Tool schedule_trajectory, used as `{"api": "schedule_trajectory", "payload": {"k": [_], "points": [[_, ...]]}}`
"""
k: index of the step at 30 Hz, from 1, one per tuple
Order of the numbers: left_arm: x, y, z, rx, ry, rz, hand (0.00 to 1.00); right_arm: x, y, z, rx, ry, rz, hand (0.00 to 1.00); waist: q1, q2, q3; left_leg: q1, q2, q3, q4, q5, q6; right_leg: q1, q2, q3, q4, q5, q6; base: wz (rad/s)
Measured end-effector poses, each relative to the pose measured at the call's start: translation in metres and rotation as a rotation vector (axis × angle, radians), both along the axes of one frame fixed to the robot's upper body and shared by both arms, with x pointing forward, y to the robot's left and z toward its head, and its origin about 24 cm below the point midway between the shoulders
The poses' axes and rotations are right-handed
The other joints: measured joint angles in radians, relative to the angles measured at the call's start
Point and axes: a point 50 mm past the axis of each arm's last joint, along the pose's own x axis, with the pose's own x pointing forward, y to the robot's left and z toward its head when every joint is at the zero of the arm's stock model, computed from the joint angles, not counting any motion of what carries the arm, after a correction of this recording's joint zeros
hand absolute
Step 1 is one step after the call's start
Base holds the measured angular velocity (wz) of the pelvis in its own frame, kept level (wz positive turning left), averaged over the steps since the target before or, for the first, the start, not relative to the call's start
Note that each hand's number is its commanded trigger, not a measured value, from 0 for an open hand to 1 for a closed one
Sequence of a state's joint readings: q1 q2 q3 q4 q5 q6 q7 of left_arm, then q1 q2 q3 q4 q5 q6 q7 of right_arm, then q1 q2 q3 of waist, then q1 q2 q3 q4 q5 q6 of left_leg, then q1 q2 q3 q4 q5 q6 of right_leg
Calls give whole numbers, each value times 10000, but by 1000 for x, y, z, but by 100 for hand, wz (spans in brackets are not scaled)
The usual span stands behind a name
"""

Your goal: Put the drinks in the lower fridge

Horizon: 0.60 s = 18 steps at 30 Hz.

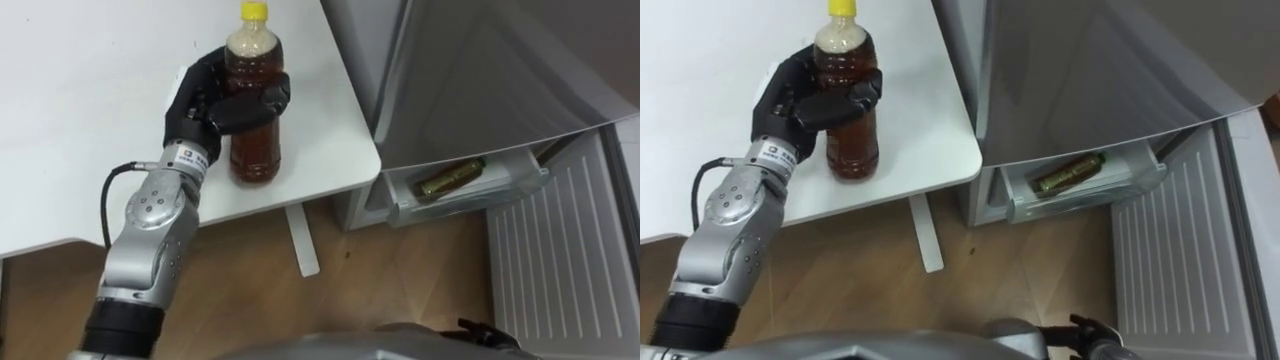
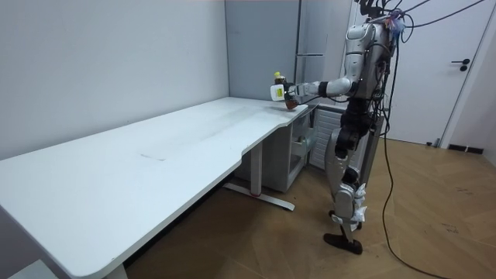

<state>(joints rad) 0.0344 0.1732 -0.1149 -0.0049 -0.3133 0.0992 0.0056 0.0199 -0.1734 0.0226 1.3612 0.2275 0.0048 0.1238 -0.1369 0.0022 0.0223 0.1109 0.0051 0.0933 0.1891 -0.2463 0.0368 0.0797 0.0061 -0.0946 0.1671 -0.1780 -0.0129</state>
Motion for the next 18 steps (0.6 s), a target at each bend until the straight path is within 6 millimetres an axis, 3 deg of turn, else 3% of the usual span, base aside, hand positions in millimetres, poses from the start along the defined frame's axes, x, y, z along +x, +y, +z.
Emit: {"api": "schedule_trajectory", "payload": {"k": [9,12,18], "points": [[-1,-23,13,-137,-493,-1744,100,3,1,0,-109,-88,248,0,-10,32,-69,37,8,20,5,0,0,38,-19,-65,7,1,1,2],[-1,-36,16,-239,-624,-2535,100,9,3,1,-88,-279,567,0,-87,-28,-134,49,11,26,7,0,0,52,-29,-78,16,1,0,-1],[-8,-65,12,-354,-455,-4042,100,17,6,1,-91,-393,1085,0,-240,-95,-125,59,23,123,9,0,0,29,-20,-21,35,41,2,-2]]}}
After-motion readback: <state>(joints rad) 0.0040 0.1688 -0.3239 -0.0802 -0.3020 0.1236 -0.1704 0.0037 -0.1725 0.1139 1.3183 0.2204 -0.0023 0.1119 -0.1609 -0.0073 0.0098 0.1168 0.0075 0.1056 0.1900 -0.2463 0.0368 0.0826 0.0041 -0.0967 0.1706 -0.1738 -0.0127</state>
